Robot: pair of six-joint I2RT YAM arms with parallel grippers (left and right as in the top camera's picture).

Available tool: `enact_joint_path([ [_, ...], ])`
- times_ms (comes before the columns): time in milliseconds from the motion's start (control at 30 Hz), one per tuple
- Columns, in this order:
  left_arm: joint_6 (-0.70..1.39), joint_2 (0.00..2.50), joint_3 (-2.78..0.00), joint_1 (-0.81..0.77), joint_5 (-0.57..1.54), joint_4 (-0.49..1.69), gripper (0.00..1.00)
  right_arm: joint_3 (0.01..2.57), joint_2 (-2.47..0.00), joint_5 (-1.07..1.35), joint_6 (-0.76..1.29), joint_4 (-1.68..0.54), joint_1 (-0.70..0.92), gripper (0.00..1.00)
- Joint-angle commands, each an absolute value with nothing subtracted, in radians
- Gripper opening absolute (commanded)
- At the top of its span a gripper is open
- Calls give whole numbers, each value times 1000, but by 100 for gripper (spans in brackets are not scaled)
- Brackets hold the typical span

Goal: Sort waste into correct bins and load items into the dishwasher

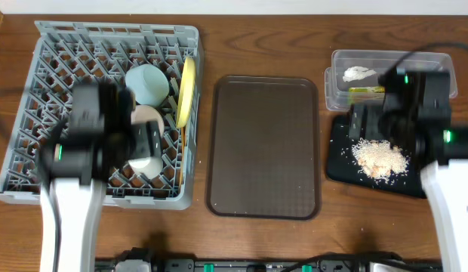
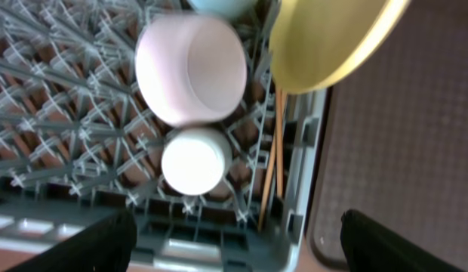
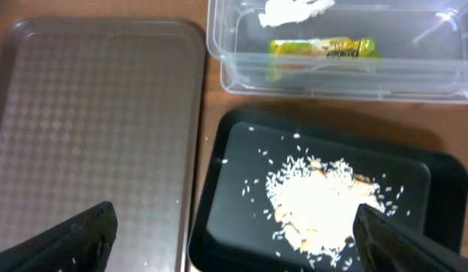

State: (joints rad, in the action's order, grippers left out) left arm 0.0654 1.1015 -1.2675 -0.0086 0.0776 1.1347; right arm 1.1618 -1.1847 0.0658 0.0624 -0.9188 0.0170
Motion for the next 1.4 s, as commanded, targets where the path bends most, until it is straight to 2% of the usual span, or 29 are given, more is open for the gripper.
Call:
enact_joint_path([
  [0,0,895,-1127,-6,117,1055,88,1030,-994,52,66,-861,27,99],
  [200,40,585,-944,-6,121,1001,89,885,-724,-11,66,-860,26,99],
  [400,42,451,-926,-6,120,1043,89,873,-605,-10,66,-1011,26,99],
  [667,42,439,-926,-6,120,1076,89,873,-596,-11,67,-1188,26,99],
  [1100,42,439,-926,-6,120,1076,89,871,-590,-12,65,-1186,26,99],
  [1367,42,439,-926,-6,120,1076,90,846,-451,-20,62,-1099,28,99],
])
